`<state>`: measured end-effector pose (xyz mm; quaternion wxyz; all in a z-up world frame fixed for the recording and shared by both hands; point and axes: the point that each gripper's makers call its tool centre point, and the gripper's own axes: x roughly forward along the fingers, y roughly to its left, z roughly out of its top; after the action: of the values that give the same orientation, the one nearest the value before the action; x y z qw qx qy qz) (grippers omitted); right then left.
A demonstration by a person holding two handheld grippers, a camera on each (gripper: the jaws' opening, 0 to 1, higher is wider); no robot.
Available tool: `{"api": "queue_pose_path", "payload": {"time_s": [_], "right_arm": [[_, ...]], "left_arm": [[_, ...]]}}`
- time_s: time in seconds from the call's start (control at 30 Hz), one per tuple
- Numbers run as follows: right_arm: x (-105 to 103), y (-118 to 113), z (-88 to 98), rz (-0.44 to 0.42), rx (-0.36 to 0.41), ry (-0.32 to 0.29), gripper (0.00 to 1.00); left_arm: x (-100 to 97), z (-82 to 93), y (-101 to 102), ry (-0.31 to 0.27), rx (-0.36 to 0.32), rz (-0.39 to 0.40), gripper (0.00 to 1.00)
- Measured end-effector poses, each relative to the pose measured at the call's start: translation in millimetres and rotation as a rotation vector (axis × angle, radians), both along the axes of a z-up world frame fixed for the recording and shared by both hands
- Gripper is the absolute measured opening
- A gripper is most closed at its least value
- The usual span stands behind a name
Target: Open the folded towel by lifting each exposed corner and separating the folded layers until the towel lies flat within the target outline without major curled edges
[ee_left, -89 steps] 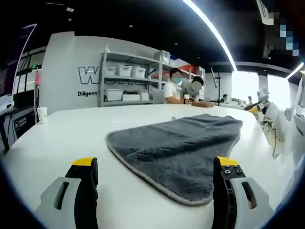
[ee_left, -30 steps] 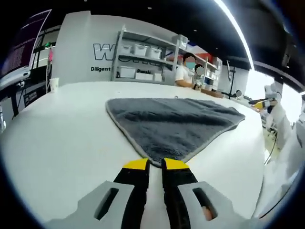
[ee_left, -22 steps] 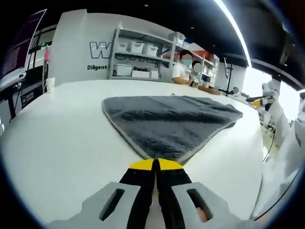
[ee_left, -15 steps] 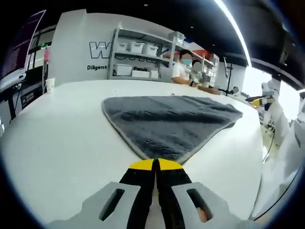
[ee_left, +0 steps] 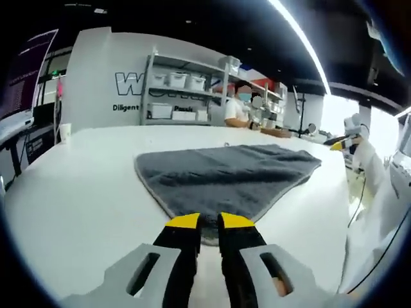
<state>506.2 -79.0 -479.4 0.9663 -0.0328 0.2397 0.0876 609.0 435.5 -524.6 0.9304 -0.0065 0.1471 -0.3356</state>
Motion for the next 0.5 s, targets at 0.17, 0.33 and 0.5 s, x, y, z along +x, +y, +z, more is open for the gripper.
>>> {"api": "queue_pose_path", "payload": {"time_s": [0.17, 0.33, 0.5], "right_arm": [[0, 0, -0.8, 0.001, 0.001, 0.002, 0.99], [0, 0, -0.6, 0.001, 0.001, 0.002, 0.99], [0, 1, -0.9, 0.002, 0.000, 0.003, 0.99]], "left_arm": [[-1.1, 11.9, 2, -0.032, 0.023, 0.016, 0.32], [-3.8, 24.8, 0, -0.054, 0.001, 0.024, 0.44], [-5.3, 32.1, -1, -0.065, 0.003, 0.038, 0.59]]}}
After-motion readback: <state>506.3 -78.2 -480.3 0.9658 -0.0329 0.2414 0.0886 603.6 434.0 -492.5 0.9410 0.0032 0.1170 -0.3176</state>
